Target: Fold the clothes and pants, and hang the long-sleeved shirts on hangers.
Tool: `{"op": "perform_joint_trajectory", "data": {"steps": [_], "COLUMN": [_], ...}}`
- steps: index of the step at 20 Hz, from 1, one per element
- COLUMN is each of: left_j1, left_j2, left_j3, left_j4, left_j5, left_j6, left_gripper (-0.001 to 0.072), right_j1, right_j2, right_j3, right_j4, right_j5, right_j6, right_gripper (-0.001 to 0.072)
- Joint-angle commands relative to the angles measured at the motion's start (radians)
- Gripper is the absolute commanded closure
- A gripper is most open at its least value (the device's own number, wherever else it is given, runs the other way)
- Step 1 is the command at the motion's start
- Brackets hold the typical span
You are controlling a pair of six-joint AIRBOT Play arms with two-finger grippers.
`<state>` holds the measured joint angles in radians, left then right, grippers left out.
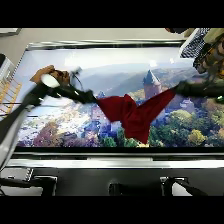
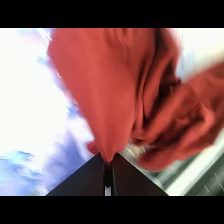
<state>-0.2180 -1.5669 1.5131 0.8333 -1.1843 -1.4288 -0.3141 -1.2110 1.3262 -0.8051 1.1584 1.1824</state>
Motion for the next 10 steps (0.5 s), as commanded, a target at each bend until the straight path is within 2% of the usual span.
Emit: {"op": "perform_joint_trajectory", "data": {"steps": [1,6,10], "left_j1": [0.121,0.247,0.288], "left_j2": [0.159,0.436,0.669], "left_j3": [0.209,0.411,0.417], "left_j4": [0.178,0.204,0.425], "left_j5": [-0.081,-0.101,-0.109], "left_j6": [-0.095,-0.136,-0.279], "left_gripper": [0.0694,0.0695,0.0694], "right_j1": [0.001,0.001,0.001], "right_j2": [0.152,0.377,0.555], "right_j3": [0.208,0.431,0.472], "right_j4": [-0.047,-0.119,-0.352], "right_j5": [-0.047,-0.051,-0.098], "right_j6": [0.030,0.117,0.266], "right_gripper": [0.0684,0.0683,0.0683]}}
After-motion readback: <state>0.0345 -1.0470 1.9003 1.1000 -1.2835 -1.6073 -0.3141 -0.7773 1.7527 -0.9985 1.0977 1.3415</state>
